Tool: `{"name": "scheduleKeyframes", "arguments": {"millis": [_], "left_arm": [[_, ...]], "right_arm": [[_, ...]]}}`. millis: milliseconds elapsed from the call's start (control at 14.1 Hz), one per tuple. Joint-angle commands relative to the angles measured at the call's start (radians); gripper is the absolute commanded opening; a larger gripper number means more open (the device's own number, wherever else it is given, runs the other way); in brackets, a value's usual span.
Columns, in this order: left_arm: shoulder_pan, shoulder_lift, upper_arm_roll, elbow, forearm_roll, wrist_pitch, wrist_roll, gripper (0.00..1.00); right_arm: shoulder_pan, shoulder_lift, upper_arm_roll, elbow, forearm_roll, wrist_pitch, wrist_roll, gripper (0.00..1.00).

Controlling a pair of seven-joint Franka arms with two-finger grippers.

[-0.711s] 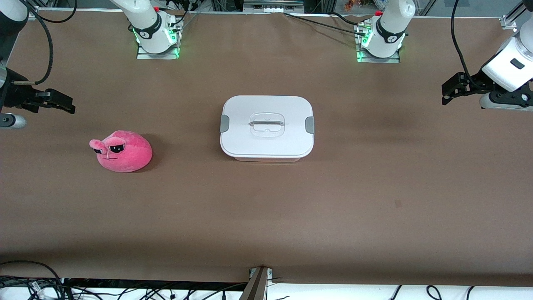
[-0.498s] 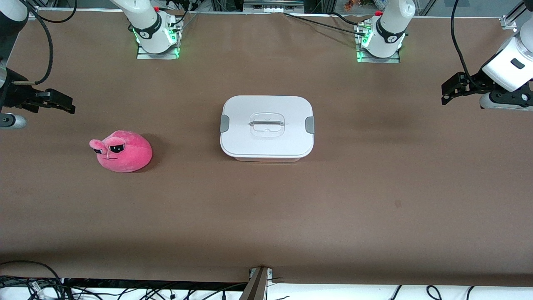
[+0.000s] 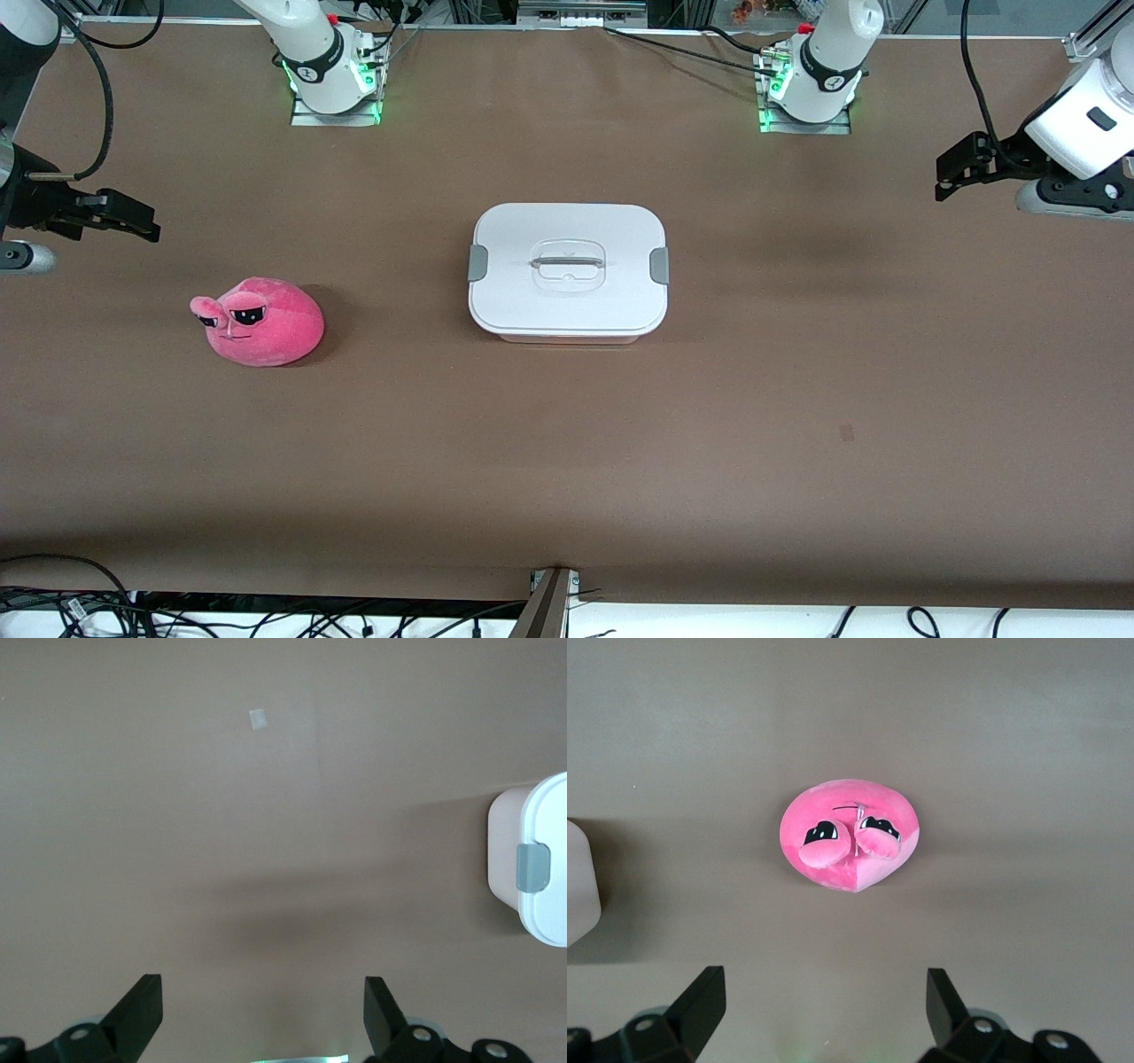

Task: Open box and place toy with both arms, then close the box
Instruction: 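Move the left gripper over the white box lid handle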

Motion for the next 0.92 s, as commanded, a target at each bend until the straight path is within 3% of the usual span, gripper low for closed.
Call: {"name": "scheduleKeyframes", "arguments": {"millis": [0,285,711,854], "left_arm": [[-0.01,0.044,-0.031,0.033,-0.016,-0.025,0.003,1.0],[-0.037,0.095,-0.099,0.036,-0.043,-0.017,0.106,1.0],[-0.152,0.28,-0.283,0.182,-0.042,0.006,0.149,1.0],[-0.213,0.341,-0.296,0.202,-0.039,0.079,0.151,1.0]], "right_arm": [[0.009,0.01,-0.009,0.027,0.007,-0.02,0.011,1.0],[0.009,0.01,-0.009,0.027,0.008,-0.02,0.011,1.0],[0.011,0.031,-0.008,0.03,0.019,-0.008,0.022,1.0],[0.003,0.042,-0.011,0.027,0.037,-0.005,0.023,1.0]]}}
